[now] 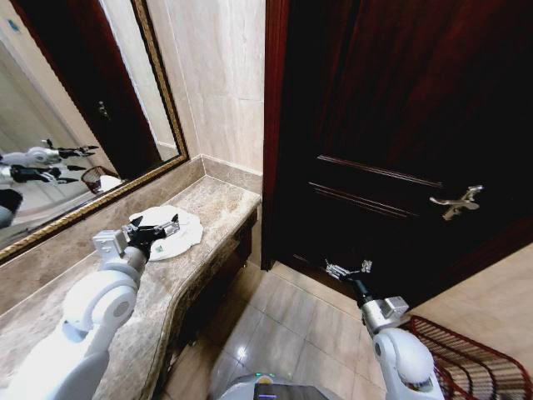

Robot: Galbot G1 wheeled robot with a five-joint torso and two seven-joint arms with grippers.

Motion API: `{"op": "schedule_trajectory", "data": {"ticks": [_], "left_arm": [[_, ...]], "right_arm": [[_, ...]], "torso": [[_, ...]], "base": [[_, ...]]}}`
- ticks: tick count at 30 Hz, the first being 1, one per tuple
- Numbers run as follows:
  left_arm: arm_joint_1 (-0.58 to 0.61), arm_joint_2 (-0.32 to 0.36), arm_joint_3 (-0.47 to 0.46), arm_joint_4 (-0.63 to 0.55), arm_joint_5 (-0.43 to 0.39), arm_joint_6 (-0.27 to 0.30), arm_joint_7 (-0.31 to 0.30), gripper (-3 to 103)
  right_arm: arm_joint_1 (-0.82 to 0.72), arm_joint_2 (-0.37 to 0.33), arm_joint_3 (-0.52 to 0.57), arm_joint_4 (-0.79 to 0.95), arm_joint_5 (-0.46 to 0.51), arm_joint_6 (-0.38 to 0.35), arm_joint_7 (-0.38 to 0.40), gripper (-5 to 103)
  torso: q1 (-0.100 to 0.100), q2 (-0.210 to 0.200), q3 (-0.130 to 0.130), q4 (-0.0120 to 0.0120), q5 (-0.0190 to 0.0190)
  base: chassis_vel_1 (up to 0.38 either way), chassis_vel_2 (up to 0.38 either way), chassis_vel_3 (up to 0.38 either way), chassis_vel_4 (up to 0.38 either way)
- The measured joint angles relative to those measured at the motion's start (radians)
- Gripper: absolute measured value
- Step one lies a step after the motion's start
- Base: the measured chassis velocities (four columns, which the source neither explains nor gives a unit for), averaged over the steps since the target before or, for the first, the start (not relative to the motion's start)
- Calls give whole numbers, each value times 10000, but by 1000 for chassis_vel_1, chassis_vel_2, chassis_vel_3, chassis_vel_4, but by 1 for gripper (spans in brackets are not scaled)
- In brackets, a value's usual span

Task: Discard the used towel into the hamper.

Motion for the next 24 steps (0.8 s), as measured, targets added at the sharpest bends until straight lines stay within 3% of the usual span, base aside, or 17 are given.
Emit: {"op": "schedule_trajectory", "data": {"ticks": [9, 13, 18, 24], "left_arm": [[29, 132, -26, -41, -432, 47, -146, 100], [6, 277, -95, -77, -1051, 187, -509, 100], [-106, 400, -103, 117, -2198, 360, -1377, 100], [-177, 604, -95, 466, -2768, 385, -1891, 100]], "right_arm": [[-23, -3, 20, -13, 28, 13, -10, 100], [-4, -34, 23, -42, 52, 16, -17, 100], [23, -100, 26, -80, 93, 16, -28, 100], [64, -158, 49, -106, 147, 6, -41, 100]], "torso": [[121, 223, 108, 2, -1], [206, 413, 208, 2, 0], [333, 703, 369, 2, 0], [500, 1077, 572, 2, 0]], "base": [[0, 0, 0, 0], [0, 0, 0, 0], [0, 0, 0, 0], [0, 0, 0, 0]]}}
